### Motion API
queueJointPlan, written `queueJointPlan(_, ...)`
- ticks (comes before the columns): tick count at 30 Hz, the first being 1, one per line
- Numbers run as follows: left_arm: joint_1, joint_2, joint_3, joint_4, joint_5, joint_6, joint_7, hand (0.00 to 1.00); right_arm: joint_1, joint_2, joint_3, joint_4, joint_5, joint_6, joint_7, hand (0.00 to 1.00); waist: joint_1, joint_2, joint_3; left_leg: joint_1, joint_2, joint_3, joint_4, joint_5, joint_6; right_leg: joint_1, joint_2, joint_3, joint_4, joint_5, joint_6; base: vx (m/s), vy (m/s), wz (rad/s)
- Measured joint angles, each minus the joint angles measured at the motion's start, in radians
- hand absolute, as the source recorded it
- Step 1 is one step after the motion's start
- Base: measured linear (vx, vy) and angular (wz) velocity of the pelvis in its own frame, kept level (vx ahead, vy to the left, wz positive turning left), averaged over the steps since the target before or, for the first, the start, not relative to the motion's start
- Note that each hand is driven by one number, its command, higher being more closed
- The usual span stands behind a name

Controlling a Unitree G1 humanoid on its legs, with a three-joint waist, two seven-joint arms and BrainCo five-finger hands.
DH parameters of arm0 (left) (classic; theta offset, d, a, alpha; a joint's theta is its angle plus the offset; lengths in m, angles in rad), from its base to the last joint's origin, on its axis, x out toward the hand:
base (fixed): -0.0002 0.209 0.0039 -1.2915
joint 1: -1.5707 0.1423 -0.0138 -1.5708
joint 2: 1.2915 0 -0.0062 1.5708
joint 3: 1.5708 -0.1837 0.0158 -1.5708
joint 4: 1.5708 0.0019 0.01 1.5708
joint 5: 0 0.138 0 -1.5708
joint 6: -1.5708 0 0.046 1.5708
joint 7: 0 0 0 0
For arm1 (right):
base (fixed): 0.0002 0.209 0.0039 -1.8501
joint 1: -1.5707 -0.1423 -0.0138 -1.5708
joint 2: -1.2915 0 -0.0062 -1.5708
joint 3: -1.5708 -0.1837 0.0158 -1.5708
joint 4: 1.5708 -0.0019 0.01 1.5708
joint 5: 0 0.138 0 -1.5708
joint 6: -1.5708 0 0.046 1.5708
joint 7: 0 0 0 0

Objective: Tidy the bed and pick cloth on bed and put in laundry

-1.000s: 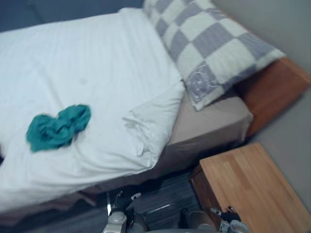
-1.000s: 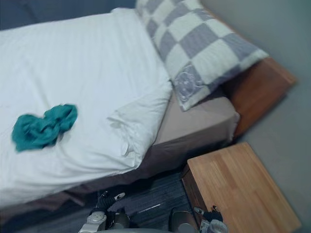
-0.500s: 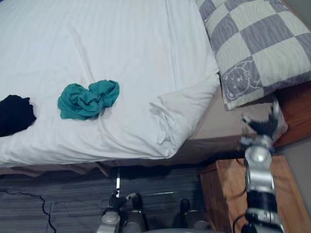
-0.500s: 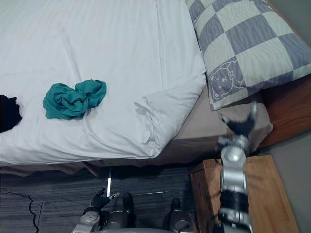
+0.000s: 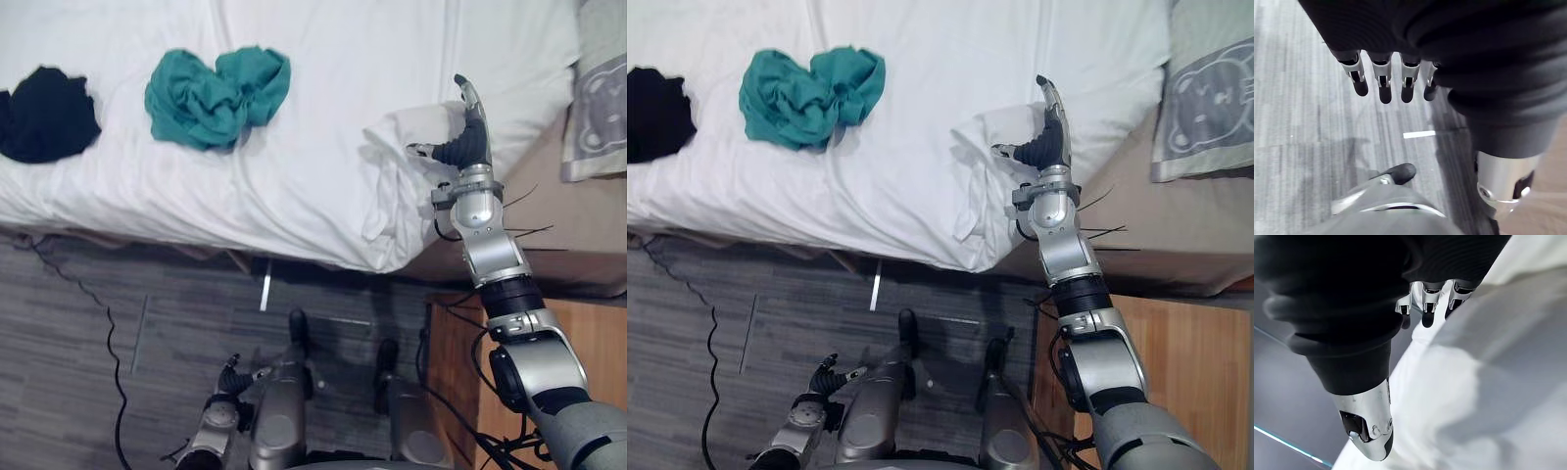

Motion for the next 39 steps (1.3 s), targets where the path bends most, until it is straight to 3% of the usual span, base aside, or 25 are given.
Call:
queueJointPlan(8,-0.018,0.006,-0.043,0.004,-0.005,-0.002,0.015,0.00,-0.106,-0.060,-0.016,0.253,0.000,-0.005,-0.006,1.00,0.011,0.015,0.008,-0.027,-0.012,-0.036,-0.013,0.024,0.003,-0.056,-0.017,-0.015,0.090,-0.039,-0.001,-0.04,0.013,0.13)
queueJointPlan(13,-0.018,0.005,-0.044,-0.001,-0.021,-0.002,0.015,0.00,-0.057,-0.066,-0.109,0.210,0.004,0.003,-0.013,1.00,0.006,0.015,0.008,0.001,-0.011,-0.035,-0.070,0.060,0.000,-0.059,-0.014,-0.013,0.103,-0.041,-0.001,-0.02,-0.002,0.00)
queueJointPlan(16,-0.016,0.001,-0.043,-0.007,-0.021,0.000,0.014,0.00,0.074,-0.065,-0.176,0.116,0.010,0.009,-0.027,1.00,0.003,0.013,0.008,0.043,-0.016,-0.031,-0.070,0.060,-0.001,-0.014,-0.018,-0.008,0.090,-0.041,-0.001,0.00,0.000,0.00)
queueJointPlan(17,-0.013,0.001,-0.043,-0.017,-0.020,0.000,0.013,0.00,0.132,-0.063,-0.200,0.085,0.010,0.011,-0.030,0.00,-0.005,0.011,0.007,0.060,-0.019,-0.031,-0.071,0.060,-0.001,0.008,-0.019,-0.009,0.081,-0.041,0.000,0.03,0.012,0.03)
queueJointPlan(23,-0.003,0.008,-0.033,-0.037,-0.019,0.010,-0.009,0.00,0.347,-0.028,-0.392,0.078,0.033,0.017,-0.030,0.00,-0.047,-0.024,-0.025,0.088,-0.016,0.028,-0.073,0.056,-0.004,0.025,-0.014,0.046,0.033,-0.013,0.024,-0.01,0.015,-0.23)
queueJointPlan(28,0.007,-0.006,-0.030,-0.036,-0.019,0.021,-0.027,0.00,0.413,0.040,-0.509,0.067,0.128,0.011,-0.027,0.00,-0.048,-0.036,-0.089,0.136,-0.010,0.067,-0.073,0.036,-0.004,0.081,-0.003,0.080,-0.030,0.016,0.030,0.02,-0.003,-0.24)
queueJointPlan(30,0.033,-0.008,-0.025,-0.036,-0.019,0.022,-0.030,0.00,0.466,0.092,-0.583,0.047,0.156,0.036,-0.032,0.00,-0.047,-0.040,-0.119,0.152,-0.012,0.074,-0.075,0.024,-0.007,0.099,-0.004,0.082,-0.045,0.016,0.031,0.04,0.008,-0.03)
queueJointPlan(33,0.067,-0.018,0.038,-0.033,-0.019,0.037,-0.031,0.00,0.614,0.118,-0.713,0.026,0.152,0.115,-0.066,0.00,-0.056,-0.048,-0.150,0.165,-0.013,0.077,-0.079,0.019,-0.003,0.123,-0.008,0.085,-0.057,0.018,0.033,0.08,-0.004,-0.04)
queueJointPlan(35,0.094,-0.025,0.065,-0.033,-0.018,0.040,-0.031,0.00,0.713,0.125,-0.783,-0.129,0.064,0.183,-0.090,0.00,-0.086,-0.048,-0.154,0.187,-0.013,0.084,-0.079,0.013,-0.004,0.137,-0.010,0.094,-0.058,0.019,0.035,0.05,0.003,-0.17)
queueJointPlan(38,0.122,-0.025,0.081,-0.026,-0.018,0.041,-0.030,0.00,0.774,0.120,-0.834,-0.284,-0.037,0.198,-0.145,0.00,-0.114,-0.056,-0.187,0.203,-0.010,0.105,-0.079,0.007,-0.010,0.141,-0.003,0.107,-0.064,0.020,0.037,0.00,0.004,-0.26)
queueJointPlan(39,0.128,-0.024,0.081,-0.016,-0.017,0.041,-0.030,0.00,0.788,0.114,-0.840,-0.306,-0.073,0.202,-0.169,1.00,-0.119,-0.063,-0.209,0.209,-0.005,0.107,-0.079,0.002,-0.016,0.146,0.001,0.110,-0.072,0.018,0.040,0.00,-0.009,-0.19)
